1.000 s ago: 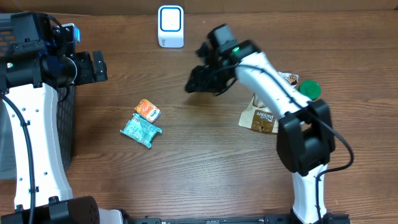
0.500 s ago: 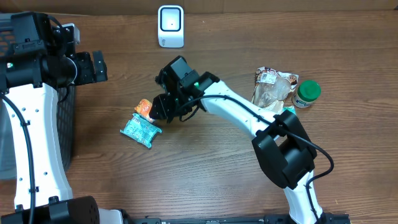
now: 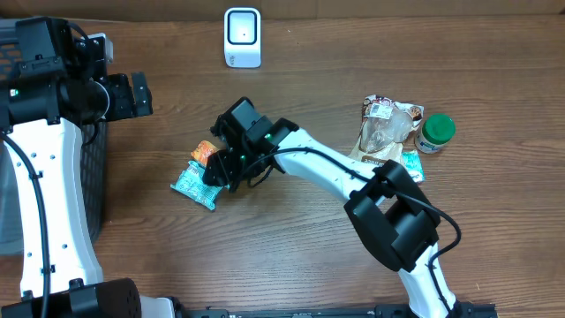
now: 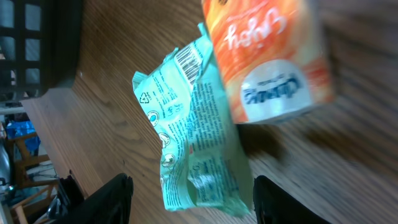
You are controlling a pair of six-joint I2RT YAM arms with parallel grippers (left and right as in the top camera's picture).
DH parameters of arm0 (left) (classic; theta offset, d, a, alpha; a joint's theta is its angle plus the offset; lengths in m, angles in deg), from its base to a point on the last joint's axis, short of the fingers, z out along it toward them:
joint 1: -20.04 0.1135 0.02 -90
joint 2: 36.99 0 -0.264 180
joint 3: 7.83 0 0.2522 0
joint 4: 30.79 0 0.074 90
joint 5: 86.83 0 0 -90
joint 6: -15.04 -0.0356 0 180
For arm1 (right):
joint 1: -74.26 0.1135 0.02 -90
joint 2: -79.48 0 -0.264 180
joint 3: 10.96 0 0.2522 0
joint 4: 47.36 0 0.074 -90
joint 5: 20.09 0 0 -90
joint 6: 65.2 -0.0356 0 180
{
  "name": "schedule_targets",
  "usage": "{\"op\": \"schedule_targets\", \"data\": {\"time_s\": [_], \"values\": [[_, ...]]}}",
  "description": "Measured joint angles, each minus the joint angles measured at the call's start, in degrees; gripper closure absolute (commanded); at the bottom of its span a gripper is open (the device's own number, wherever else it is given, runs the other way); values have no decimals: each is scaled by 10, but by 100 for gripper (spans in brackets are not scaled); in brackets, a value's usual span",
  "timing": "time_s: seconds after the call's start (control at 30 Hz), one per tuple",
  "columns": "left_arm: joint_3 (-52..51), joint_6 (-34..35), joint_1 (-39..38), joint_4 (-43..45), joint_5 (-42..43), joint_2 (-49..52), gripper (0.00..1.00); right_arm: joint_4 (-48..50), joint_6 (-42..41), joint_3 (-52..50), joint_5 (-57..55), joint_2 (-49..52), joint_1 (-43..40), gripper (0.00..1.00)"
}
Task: Scan the item barcode
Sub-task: 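Move the right gripper to the mint-green pack and grasp it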
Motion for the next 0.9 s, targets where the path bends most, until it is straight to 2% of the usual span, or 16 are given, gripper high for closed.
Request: {"op": "schedule_targets", "data": {"time_s": [0.17,0.43,0.47,0.57,0.77,0.9], "values": [[0,0,0,0,0,0,0,12,-12,0,2,27,14,51],[0,0,0,0,0,0,0,17,-28,-1,3,42,16,73],[0,0,0,0,0,0,1,16,-32,-1,1,42,16,76],[0,0,0,0,0,0,1,16,-37,-1,-2,42,16,96],[0,0,0,0,0,0,0,4,-41,-1,-1,42,16,96],[0,0,0,0,0,0,0,-24,-14,1,13,41,11,96]]}}
